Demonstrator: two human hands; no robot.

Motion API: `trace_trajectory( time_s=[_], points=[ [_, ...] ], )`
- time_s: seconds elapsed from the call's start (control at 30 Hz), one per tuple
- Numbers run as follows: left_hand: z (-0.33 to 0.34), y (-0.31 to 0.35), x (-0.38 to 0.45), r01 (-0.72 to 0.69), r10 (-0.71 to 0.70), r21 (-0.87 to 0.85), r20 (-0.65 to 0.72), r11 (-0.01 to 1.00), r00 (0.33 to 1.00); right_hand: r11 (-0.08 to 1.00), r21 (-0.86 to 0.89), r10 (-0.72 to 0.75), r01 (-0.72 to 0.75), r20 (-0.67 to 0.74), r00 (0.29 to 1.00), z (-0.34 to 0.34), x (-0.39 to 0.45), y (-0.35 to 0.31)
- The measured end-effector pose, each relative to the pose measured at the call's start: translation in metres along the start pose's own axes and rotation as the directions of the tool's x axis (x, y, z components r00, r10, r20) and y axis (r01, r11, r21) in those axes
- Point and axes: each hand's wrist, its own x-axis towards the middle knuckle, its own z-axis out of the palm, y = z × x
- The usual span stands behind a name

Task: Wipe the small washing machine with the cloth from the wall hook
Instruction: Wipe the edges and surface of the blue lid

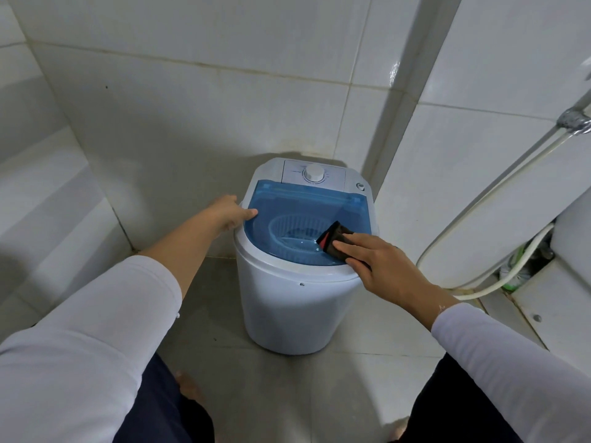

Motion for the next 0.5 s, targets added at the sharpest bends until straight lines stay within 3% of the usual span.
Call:
trace_trajectory(
  time_s=[0.17, 0.27, 0.4, 0.5],
  points=[
    [0.002, 0.003, 0.001, 0.006, -0.005, 0.031, -0.021, 1.000, 1.000, 0.999, -0.031, 0.043, -0.041, 0.064, 0.997, -0.015, 0.003, 0.009],
    [0.002, 0.004, 0.001, -0.005, 0.007, 0.051, -0.034, 0.999, 0.999, 1.000, 0.007, 0.021, -0.021, -0.008, 1.000, -0.030, 0.014, 0.000],
    [-0.003, 0.002, 0.003, -0.020, 0.021, 0.070, -0.017, 0.997, 1.000, 0.981, 0.075, -0.172, 0.178, -0.078, 0.982, -0.041, 0.034, -0.041],
    [-0.006, 0.000, 0.004, -0.006, 0.007, 0.072, -0.020, 0.997, 1.000, 0.944, 0.076, -0.321, 0.321, -0.018, 0.947, -0.027, 0.045, -0.077]
  ],
)
